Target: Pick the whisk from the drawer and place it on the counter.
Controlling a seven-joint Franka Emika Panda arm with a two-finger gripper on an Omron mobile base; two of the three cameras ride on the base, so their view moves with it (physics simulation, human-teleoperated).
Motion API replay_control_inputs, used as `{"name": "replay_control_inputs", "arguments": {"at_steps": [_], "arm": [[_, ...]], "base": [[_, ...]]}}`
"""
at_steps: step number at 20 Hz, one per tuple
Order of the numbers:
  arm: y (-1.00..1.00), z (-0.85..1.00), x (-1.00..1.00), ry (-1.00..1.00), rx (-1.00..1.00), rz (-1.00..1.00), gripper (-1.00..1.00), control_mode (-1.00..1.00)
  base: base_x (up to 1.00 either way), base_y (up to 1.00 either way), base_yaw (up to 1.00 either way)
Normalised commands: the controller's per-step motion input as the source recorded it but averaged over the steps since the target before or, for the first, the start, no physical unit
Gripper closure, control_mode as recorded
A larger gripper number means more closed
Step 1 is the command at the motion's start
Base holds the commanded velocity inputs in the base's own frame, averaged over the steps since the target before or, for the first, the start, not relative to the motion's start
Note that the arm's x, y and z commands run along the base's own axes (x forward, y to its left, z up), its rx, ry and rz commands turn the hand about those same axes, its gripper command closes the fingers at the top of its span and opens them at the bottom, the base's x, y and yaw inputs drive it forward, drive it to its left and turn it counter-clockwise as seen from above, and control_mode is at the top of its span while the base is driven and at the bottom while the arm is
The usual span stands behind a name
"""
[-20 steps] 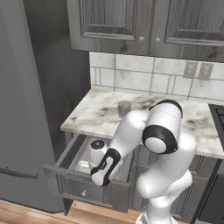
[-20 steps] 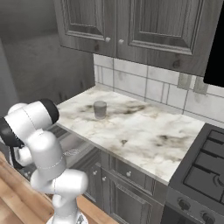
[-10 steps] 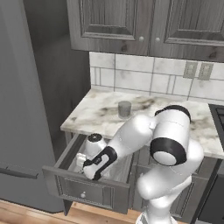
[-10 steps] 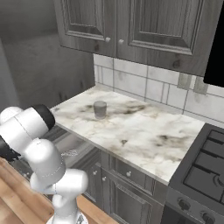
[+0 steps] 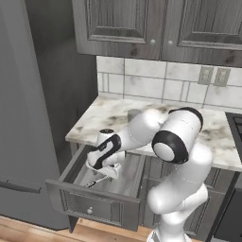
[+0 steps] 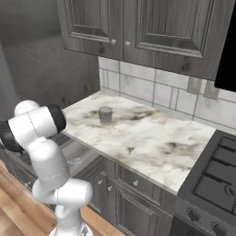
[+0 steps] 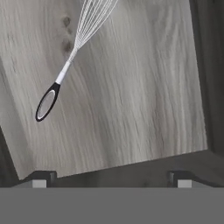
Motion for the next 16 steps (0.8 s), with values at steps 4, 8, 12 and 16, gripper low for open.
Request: {"name": "replay_control_inputs", "arguments": {"at_steps": [4,8,12,16], "arm": [[0.30,-0.30,0.20,0.11,0.00,0.00,-1.00,-1.00],[0.38,-0.31,0.00,0.00,-0.06,0.00,-1.00,-1.00],[0.21,-0.43,0.00,-0.01,-0.03,-0.01,-1.00,-1.00],[0.08,-0.37,0.02,-0.06,-0.02,-0.03,-1.00,-1.00]], "base": [[0.00,0.00,0.00],[0.00,0.00,0.00],[0.00,0.00,0.00],[0.00,0.00,0.00]]}}
